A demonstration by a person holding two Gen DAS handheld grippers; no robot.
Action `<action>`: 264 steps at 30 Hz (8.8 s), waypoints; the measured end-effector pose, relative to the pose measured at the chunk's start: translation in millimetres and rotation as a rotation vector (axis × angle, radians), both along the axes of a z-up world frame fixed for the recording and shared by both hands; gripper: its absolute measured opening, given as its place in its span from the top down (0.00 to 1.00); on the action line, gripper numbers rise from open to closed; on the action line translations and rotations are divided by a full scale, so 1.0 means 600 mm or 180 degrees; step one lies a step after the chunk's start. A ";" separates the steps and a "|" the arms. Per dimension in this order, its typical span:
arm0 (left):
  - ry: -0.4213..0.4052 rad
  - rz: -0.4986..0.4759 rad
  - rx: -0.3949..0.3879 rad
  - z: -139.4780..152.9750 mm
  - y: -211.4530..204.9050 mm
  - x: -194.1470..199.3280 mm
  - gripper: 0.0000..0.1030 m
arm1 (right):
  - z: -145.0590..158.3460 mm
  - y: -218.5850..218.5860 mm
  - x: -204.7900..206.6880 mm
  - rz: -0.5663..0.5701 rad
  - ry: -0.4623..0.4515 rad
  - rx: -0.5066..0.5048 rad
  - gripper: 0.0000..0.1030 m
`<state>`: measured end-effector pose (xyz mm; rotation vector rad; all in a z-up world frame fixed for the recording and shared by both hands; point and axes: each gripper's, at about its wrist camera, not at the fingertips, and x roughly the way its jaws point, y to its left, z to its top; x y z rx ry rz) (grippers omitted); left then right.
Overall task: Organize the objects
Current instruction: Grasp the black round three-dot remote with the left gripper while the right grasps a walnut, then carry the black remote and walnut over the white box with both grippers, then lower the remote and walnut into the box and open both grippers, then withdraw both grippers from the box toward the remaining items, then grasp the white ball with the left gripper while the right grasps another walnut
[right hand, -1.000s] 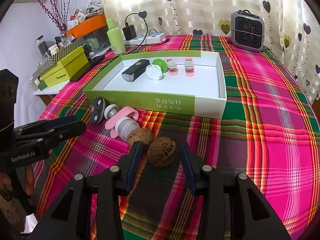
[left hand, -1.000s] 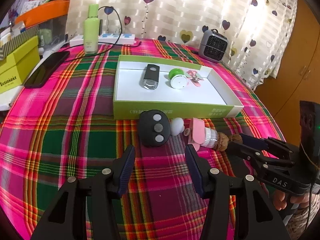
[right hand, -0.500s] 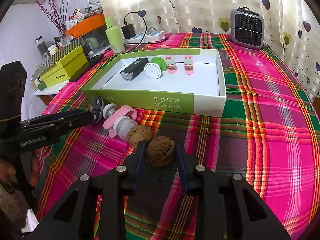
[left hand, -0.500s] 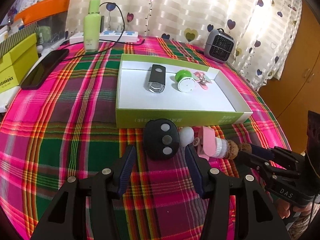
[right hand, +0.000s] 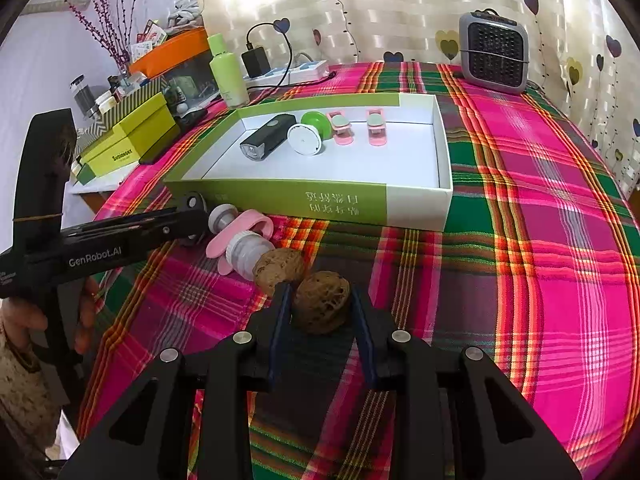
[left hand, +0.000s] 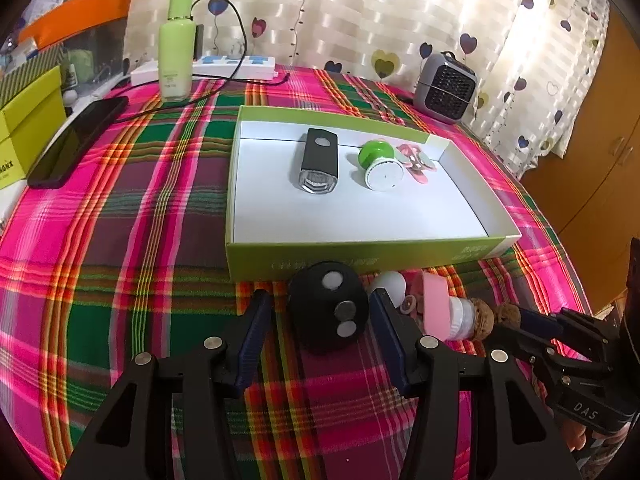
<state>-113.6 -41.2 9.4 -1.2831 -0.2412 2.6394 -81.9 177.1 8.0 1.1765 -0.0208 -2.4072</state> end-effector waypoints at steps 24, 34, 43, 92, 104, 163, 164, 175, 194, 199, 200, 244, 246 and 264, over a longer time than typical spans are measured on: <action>0.0002 0.0095 0.0018 0.001 -0.007 -0.004 0.62 | -0.002 0.001 -0.002 -0.0015 -0.0043 0.0000 0.70; 0.0058 0.0053 0.0004 0.011 0.001 0.013 0.62 | 0.005 0.006 -0.001 -0.0036 -0.0003 -0.0037 0.70; 0.0123 0.0031 0.0019 0.028 0.006 0.024 0.62 | 0.016 0.006 -0.001 -0.0058 0.0047 -0.0013 0.70; 0.0221 -0.0143 -0.0008 0.075 0.038 -0.053 0.62 | 0.078 0.000 -0.101 -0.0084 0.0410 0.0149 0.71; 0.0110 -0.0166 -0.0009 0.053 0.054 -0.118 0.62 | 0.061 -0.004 -0.188 -0.0142 0.0369 0.0233 0.71; -0.0004 -0.0147 -0.0136 0.027 0.070 -0.160 0.59 | 0.023 -0.031 -0.226 -0.0051 0.0378 0.0463 0.59; 0.0004 -0.0150 -0.0129 0.028 0.070 -0.158 0.58 | 0.025 -0.031 -0.224 -0.0053 0.0389 0.0445 0.59; 0.0180 -0.0114 -0.0076 0.055 0.058 -0.111 0.57 | 0.055 -0.021 -0.185 -0.0231 0.0516 0.0363 0.59; 0.0327 -0.0166 -0.0126 0.072 0.041 0.006 0.52 | 0.077 -0.027 -0.048 -0.0467 0.0617 0.0201 0.59; 0.0381 -0.0089 -0.0266 0.071 0.031 0.025 0.52 | 0.065 -0.028 -0.030 -0.0460 0.0531 0.0062 0.59; 0.0379 -0.0072 -0.0295 0.069 0.029 0.028 0.52 | 0.062 -0.029 -0.027 -0.0453 0.0515 0.0039 0.59; -0.0003 -0.0303 0.0052 0.006 0.020 0.032 0.49 | 0.010 -0.050 -0.003 -0.0265 0.0169 0.0191 0.59; -0.0019 -0.0277 0.0052 0.004 0.021 0.029 0.49 | 0.009 -0.055 -0.007 -0.0230 0.0158 0.0230 0.59; -0.0044 -0.0172 0.0058 0.006 0.016 0.013 0.49 | 0.000 -0.053 -0.017 -0.0153 0.0058 0.0231 0.69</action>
